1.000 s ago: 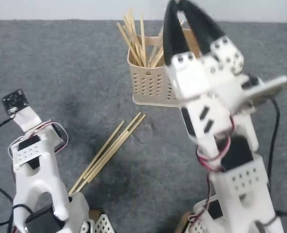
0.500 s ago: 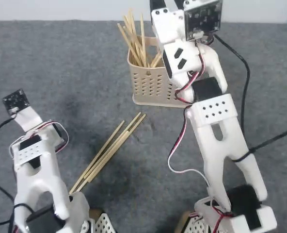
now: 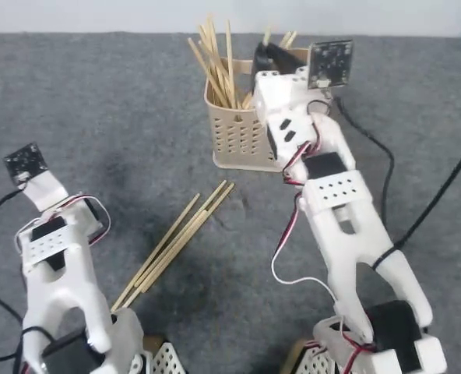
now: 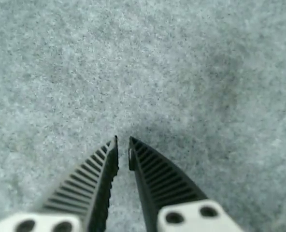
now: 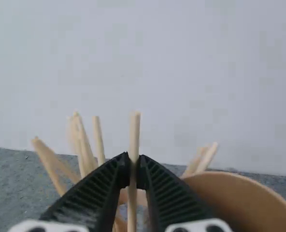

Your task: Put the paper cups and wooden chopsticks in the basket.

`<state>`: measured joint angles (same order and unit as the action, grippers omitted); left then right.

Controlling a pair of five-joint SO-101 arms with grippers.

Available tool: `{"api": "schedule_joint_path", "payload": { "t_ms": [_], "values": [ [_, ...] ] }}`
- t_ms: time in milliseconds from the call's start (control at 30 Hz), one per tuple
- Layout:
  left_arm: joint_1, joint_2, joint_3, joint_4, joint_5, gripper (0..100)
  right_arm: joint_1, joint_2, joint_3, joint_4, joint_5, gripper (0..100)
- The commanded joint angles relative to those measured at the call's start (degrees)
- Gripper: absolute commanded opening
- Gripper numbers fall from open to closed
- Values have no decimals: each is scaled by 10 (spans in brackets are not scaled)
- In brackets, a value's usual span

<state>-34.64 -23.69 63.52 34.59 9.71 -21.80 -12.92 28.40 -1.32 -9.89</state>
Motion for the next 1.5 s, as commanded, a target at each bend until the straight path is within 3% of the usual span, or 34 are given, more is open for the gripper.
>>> {"api": "schedule_joint_path", "payload": {
  "t_ms": [0, 100, 400, 533, 700, 800, 967, 1200, 1467],
  "values": [
    [4, -4, -25, -1, -5, 37, -17, -31, -14, 0, -3, 111],
    [4, -4, -25, -1, -5, 37, -27, -52, -65, 54, -3, 203],
    [4, -4, -25, -1, -5, 37, -27, -160, -205, 252, -16, 208],
    [4, -4, -25, -1, -5, 37, -31, -228, -203, 365, -126, 180],
    [4, -4, -25, -1, -5, 37, -88, -244, -201, 557, -216, 2],
    [4, -4, -25, -1, -5, 37, -131, -221, -162, 611, -256, 49],
    [4, -4, -25, -1, -5, 37, -157, -178, -39, 554, -337, 80],
    [3, -4, -25, -1, -5, 37, -160, -103, 86, 400, -348, 84],
    [3, -4, -26, -1, -5, 37, -160, 15, 100, 298, -382, 85]
  ]
}}
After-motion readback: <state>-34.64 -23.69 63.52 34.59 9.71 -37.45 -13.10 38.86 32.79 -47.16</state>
